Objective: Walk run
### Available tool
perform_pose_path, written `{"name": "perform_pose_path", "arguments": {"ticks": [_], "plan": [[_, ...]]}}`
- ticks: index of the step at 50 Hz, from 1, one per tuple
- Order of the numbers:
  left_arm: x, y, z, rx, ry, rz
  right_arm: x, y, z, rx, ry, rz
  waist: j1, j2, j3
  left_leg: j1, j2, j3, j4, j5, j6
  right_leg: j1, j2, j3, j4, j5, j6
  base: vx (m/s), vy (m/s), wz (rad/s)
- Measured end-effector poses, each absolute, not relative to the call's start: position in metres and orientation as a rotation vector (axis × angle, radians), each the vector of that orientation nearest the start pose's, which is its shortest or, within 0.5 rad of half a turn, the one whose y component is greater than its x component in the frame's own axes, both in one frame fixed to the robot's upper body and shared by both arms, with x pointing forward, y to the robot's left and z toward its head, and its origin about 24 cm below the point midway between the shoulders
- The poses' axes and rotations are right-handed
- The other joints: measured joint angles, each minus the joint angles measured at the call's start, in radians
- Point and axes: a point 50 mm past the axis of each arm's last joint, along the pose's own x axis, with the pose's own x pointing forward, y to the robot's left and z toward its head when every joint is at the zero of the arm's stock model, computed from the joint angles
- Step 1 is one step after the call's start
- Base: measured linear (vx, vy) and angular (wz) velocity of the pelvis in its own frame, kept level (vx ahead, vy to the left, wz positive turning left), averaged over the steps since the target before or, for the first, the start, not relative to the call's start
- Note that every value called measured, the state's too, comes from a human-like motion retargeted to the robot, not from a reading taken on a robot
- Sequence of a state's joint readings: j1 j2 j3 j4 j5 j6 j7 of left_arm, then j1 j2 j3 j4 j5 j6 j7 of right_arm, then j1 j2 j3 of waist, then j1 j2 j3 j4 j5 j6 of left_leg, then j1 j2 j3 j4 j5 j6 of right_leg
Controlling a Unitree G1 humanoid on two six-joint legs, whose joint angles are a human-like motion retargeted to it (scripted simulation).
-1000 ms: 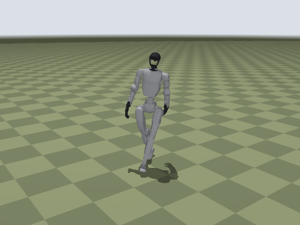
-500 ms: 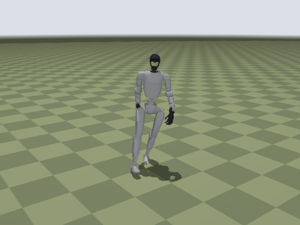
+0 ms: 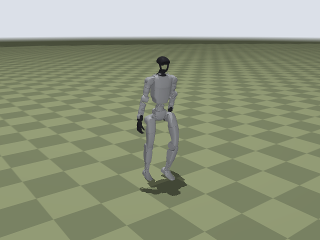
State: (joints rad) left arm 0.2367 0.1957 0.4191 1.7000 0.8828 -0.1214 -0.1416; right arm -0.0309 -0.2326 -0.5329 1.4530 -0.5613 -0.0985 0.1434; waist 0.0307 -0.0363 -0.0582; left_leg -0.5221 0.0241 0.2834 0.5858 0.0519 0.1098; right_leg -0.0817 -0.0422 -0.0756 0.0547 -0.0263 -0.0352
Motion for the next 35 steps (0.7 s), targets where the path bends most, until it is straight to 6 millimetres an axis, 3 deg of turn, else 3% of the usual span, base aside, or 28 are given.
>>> {"name": "perform_pose_path", "arguments": {"ticks": [3,5,8,10,13,17,20,23,25,28,32,35], "plan": [[-0.124,0.206,-0.154,0.173,1.898,-0.289,0.066,-0.274,-0.156,-0.246,1.299,-0.124,0.021,0.011,0.009,-0.017,-0.004,0.089,-0.274,-0.032,0.040,0.069,0.038,-0.052,-0.018,-0.040,-0.004,0.70,-0.10,0.99],[-0.130,0.204,-0.153,0.127,1.928,-0.220,0.069,-0.284,-0.152,-0.261,1.289,-0.187,0.021,0.005,0.006,-0.024,-0.062,0.122,-0.444,-0.094,0.057,0.110,0.049,-0.093,-0.026,-0.060,0.000,0.75,-0.10,1.18],[-0.132,0.195,-0.153,0.058,1.925,-0.190,0.064,-0.288,-0.152,-0.208,1.299,-0.271,0.008,-0.002,-0.019,0.013,-0.102,0.264,-0.595,-0.155,0.047,0.155,0.069,-0.157,-0.017,-0.055,0.022,0.87,-0.09,1.05],[-0.127,0.183,-0.156,0.013,1.893,-0.214,0.060,-0.285,-0.154,-0.148,1.302,-0.286,0.050,-0.021,-0.029,0.023,-0.093,0.296,-0.561,-0.136,0.099,0.173,0.070,-0.140,0.008,-0.018,0.053,1.02,-0.05,-0.17],[-0.118,0.167,-0.160,-0.043,1.819,-0.257,0.049,-0.269,-0.160,-0.078,1.319,-0.211,0.125,-0.063,-0.045,0.050,-0.057,0.369,-0.503,-0.073,0.150,0.198,0.047,-0.119,0.074,0.136,0.142,0.97,-0.09,-0.69],[-0.096,0.167,-0.166,-0.079,1.733,-0.225,0.032,-0.239,-0.169,-0.073,1.372,-0.014,0.110,-0.046,-0.061,0.058,-0.028,0.142,-0.390,-0.123,0.152,0.163,0.119,-0.058,0.294,0.485,0.255,1.04,-0.13,0.37],[-0.053,0.173,-0.174,-0.070,1.654,-0.169,0.020,-0.227,-0.172,-0.114,1.422,0.048,0.054,0.017,-0.033,0.125,-0.013,0.103,-0.348,-0.170,0.152,0.027,0.241,0.036,0.629,0.550,0.293,0.89,0.04,1.73],[0.006,0.179,-0.178,-0.021,1.479,-0.188,0.000,-0.218,-0.175,-0.112,1.481,0.090,0.051,0.078,-0.023,0.203,-0.026,0.027,-0.392,-0.178,0.152,-0.082,0.289,0.102,0.728,0.388,0.266,0.70,0.16,1.62],[0.048,0.181,-0.176,0.048,1.335,-0.248,-0.016,-0.210,-0.175,-0.084,1.520,0.105,0.026,0.109,-0.016,0.257,-0.049,-0.022,-0.426,-0.176,0.152,-0.139,0.256,0.113,0.734,0.281,0.234,0.62,0.15,2.20],[0.103,0.183,-0.165,0.208,1.134,-0.364,-0.047,-0.200,-0.174,-0.015,1.587,0.088,-0.052,0.150,-0.021,0.322,-0.077,-0.127,-0.463,-0.176,0.150,-0.218,0.137,0.076,0.635,0.130,0.164,0.73,0.04,2.59],[0.163,0.192,-0.141,0.441,0.904,-0.501,-0.083,-0.184,-0.169,0.107,1.704,0.048,-0.111,0.129,-0.029,0.392,-0.151,-0.245,-0.474,-0.204,0.151,-0.270,0.001,0.123,0.324,0.124,0.159,0.70,-0.14,2.07],[0.192,0.203,-0.124,0.590,0.804,-0.534,-0.093,-0.172,-0.167,0.184,1.746,0.040,-0.120,0.092,-0.006,0.465,-0.198,-0.301,-0.474,-0.231,0.142,-0.302,-0.034,0.251,0.114,0.079,0.131,0.61,-0.25,1.29]]}}
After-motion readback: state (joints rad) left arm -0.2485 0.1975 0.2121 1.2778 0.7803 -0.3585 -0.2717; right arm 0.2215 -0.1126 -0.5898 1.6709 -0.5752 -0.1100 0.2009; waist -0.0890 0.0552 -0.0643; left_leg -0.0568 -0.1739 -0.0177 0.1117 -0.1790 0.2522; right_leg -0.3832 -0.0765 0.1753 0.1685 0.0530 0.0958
